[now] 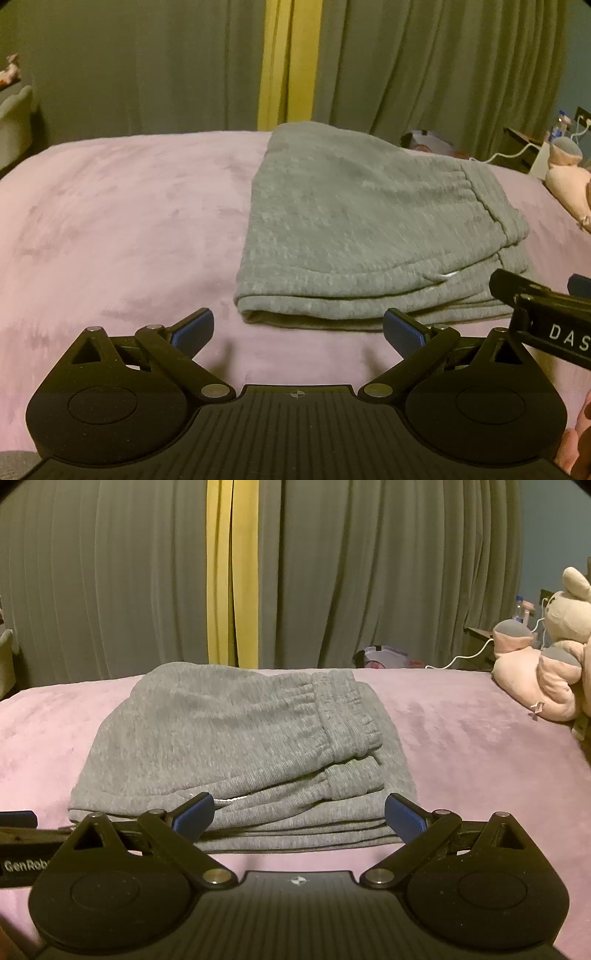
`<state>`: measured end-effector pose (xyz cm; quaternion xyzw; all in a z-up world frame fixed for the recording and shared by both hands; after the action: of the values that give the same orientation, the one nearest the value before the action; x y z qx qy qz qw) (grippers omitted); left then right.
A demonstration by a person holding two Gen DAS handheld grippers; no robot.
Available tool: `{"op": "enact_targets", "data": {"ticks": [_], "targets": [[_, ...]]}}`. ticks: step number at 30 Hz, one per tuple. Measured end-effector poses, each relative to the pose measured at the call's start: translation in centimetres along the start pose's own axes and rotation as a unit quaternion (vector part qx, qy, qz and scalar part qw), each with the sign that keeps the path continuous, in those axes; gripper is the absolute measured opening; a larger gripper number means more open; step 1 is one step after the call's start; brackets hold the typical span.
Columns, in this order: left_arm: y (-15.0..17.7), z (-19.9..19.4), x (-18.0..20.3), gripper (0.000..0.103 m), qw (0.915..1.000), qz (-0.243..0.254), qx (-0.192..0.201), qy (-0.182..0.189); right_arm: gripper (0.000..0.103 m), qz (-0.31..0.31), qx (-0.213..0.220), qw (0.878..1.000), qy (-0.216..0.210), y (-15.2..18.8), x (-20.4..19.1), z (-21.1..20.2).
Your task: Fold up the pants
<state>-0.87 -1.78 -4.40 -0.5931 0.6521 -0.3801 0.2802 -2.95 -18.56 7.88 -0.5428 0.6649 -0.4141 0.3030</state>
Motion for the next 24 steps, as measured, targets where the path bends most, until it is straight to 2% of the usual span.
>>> {"op": "enact_targets", "data": {"ticks": [24], "targets": [[0.35,0.21,0.06,0.102,0.9999,0.009,-0.013,0.001,0.099,-0.006,-0.009,1.000,0.005,0.50,0.02,0.12]]}}
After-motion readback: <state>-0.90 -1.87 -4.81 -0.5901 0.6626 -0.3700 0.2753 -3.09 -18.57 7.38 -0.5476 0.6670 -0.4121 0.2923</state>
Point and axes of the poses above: each gripper's, at about its wrist camera, not at the fingertips, and z roughly the way its jaws point, x to its right, y to its underside, the point moved 4 cm from there along z, roughly the way its jaws point, and after that the axes turned 10 degrees about x, right-handed, at the moved point
